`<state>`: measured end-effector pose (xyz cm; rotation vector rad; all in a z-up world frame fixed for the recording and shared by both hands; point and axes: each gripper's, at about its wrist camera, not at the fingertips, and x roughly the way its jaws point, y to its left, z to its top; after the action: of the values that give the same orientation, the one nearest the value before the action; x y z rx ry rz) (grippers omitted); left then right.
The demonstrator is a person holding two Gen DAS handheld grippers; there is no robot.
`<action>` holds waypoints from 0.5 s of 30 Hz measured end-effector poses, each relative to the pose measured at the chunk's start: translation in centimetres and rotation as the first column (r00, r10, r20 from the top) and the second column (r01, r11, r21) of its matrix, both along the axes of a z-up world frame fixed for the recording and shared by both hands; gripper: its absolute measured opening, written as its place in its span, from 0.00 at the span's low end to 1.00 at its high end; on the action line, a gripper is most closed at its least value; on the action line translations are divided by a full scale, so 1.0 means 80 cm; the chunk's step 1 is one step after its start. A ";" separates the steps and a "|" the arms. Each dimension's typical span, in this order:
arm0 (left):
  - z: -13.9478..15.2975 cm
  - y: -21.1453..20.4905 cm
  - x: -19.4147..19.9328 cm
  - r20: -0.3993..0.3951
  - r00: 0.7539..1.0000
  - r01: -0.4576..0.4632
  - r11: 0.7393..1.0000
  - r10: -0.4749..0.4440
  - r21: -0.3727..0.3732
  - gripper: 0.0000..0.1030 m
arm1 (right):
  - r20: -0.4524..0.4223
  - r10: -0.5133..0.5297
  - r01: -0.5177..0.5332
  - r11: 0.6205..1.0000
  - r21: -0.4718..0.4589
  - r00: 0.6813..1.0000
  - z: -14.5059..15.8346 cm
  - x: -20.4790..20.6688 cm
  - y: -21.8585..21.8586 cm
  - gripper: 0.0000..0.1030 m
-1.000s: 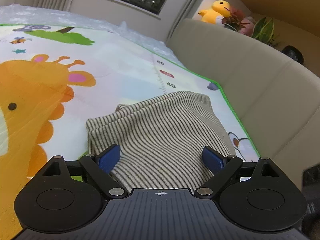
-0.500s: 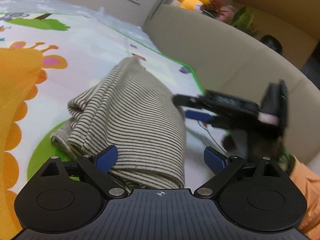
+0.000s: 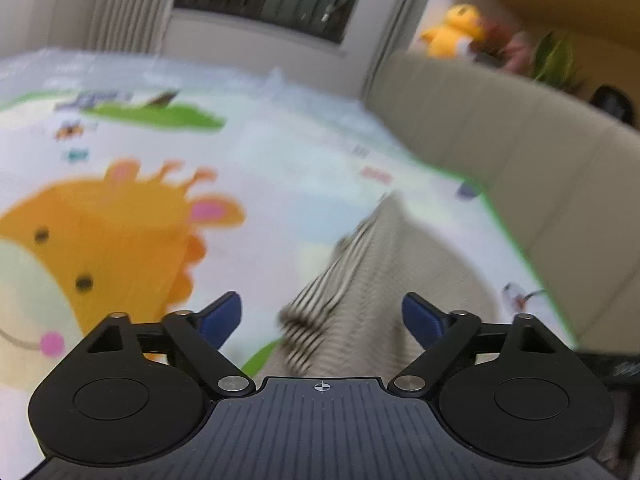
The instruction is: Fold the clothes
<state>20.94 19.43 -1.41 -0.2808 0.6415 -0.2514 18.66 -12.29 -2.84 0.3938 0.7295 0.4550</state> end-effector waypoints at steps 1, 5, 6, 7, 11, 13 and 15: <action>-0.010 0.002 0.004 -0.022 1.000 -0.002 1.000 0.002 -0.005 0.86 | -0.004 -0.004 0.004 1.000 0.003 1.000 -0.001 0.002 0.000 0.83; -0.025 0.011 -0.001 -0.059 0.998 -0.002 0.995 -0.004 -0.095 0.83 | -0.012 0.011 -0.011 1.000 0.016 1.000 -0.002 0.014 0.004 0.77; -0.029 0.013 -0.002 -0.067 0.998 -0.001 0.993 -0.006 -0.116 0.83 | -0.009 0.021 -0.021 1.000 0.018 1.000 -0.002 0.019 0.007 0.72; -0.029 0.012 -0.004 -0.067 0.998 0.006 0.993 -0.014 -0.119 0.82 | -0.002 0.033 -0.033 0.999 0.020 0.999 -0.001 0.025 0.011 0.66; -0.032 0.008 -0.013 -0.067 0.997 0.032 0.990 -0.042 -0.134 0.82 | 0.025 0.070 -0.070 0.998 -0.010 0.997 0.002 0.048 0.026 0.61; -0.034 0.005 -0.019 -0.066 0.996 0.052 0.988 -0.062 -0.145 0.81 | 0.040 0.080 -0.079 0.996 -0.030 0.996 0.002 0.066 0.033 0.61; -0.035 0.001 -0.024 -0.060 0.995 0.073 0.986 -0.082 -0.148 0.81 | 0.045 0.103 -0.101 0.994 -0.052 0.994 0.003 0.092 0.045 0.61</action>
<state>19.03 19.48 -4.24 -0.4057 0.7015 -0.3658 26.03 -8.66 -2.56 0.2994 0.7150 0.5399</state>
